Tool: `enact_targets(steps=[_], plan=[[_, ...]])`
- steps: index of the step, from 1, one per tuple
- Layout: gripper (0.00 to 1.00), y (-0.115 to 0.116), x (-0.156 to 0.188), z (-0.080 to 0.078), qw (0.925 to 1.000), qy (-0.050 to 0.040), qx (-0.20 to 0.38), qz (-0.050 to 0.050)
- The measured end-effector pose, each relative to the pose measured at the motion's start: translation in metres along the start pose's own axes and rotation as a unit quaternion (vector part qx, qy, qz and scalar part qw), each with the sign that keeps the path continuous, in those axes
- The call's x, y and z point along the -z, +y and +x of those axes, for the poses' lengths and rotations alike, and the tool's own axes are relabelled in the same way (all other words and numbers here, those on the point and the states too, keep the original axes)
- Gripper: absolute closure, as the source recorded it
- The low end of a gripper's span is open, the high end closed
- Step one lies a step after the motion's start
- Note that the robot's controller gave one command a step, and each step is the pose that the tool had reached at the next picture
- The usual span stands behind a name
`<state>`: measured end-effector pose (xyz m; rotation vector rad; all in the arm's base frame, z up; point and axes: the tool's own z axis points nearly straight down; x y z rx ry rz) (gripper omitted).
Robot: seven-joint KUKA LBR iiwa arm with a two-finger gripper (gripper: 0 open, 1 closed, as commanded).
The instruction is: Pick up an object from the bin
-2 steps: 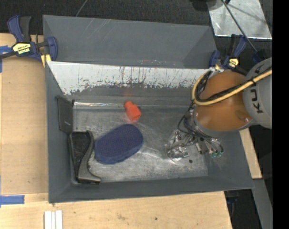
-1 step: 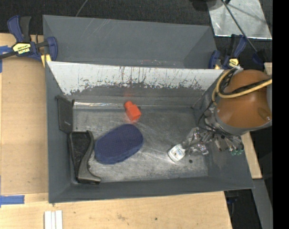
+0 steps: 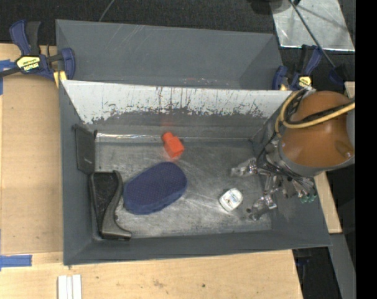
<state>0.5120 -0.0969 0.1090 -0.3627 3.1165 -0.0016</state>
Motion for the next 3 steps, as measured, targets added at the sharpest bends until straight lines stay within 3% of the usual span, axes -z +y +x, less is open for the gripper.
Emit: enact_targets(steps=[1,2,3], plan=[[0.00,0.039,-0.036,0.007,0.9906,-0.0008,0.137,0.001],[1.00,0.039,-0.033,0.002,0.9905,-0.0096,0.137,0.003],[1.00,0.025,0.112,-0.027,0.9887,-0.0038,0.150,0.002]])
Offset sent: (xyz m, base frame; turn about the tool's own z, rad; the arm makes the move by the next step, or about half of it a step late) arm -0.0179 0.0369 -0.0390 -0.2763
